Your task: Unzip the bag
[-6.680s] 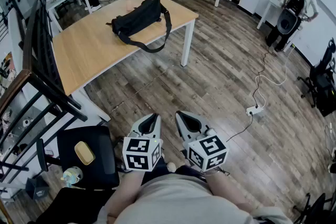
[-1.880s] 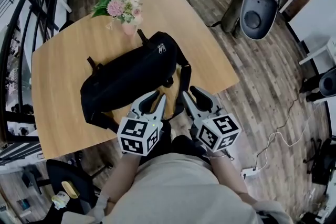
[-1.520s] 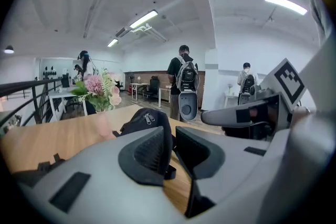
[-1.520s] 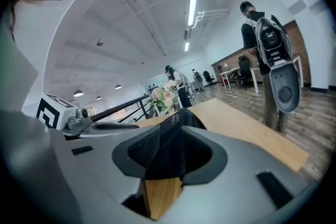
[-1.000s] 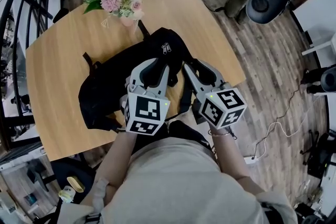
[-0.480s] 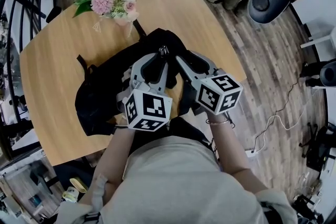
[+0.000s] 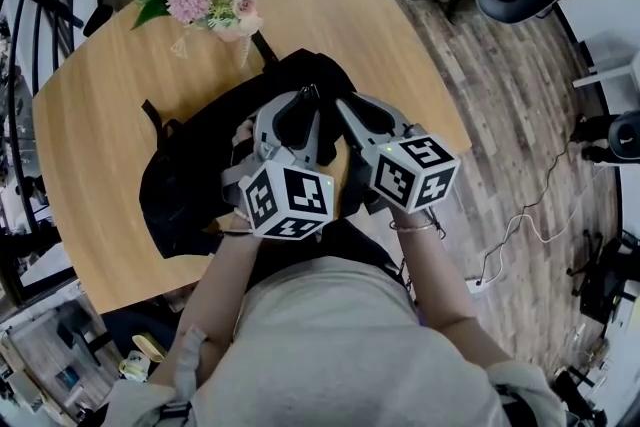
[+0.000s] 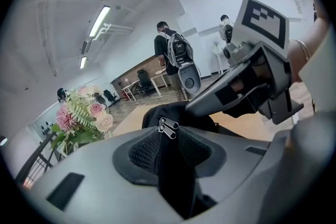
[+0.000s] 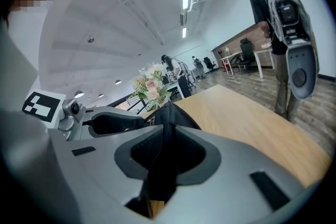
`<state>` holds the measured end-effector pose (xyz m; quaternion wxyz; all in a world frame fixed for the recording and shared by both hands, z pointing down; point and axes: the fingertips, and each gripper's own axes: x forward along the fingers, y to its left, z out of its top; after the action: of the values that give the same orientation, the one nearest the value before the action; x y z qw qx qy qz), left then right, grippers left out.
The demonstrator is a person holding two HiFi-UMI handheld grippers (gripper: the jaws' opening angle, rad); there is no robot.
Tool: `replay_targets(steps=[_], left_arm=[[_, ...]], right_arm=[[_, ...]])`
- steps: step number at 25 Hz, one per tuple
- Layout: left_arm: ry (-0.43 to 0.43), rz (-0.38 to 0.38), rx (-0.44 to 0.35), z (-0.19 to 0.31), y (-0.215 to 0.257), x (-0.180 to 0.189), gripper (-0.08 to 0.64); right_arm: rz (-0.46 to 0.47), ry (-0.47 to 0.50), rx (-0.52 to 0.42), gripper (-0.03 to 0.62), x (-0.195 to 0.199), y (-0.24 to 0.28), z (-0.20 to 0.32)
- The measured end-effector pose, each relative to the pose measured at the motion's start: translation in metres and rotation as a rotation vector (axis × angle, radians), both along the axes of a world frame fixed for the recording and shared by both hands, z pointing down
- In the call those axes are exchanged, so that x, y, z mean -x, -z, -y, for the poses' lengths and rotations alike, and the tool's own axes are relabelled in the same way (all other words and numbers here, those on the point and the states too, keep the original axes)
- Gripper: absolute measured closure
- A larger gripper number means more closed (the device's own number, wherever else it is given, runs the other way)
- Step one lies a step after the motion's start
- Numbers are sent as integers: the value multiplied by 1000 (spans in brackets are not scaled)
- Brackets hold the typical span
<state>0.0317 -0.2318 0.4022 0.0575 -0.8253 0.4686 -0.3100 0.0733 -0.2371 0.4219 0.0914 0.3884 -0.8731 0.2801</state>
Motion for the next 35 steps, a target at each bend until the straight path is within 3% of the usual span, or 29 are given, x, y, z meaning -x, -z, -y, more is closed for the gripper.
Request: replay_targets(steps=[19, 35], left_arm=[[-22, 237, -107, 5, -17, -4, 446], [-2, 139, -179, -4, 8, -5, 501]], right_arm=[[32, -4, 21, 522, -1, 0, -4], [36, -44, 11, 524, -3, -1, -3]])
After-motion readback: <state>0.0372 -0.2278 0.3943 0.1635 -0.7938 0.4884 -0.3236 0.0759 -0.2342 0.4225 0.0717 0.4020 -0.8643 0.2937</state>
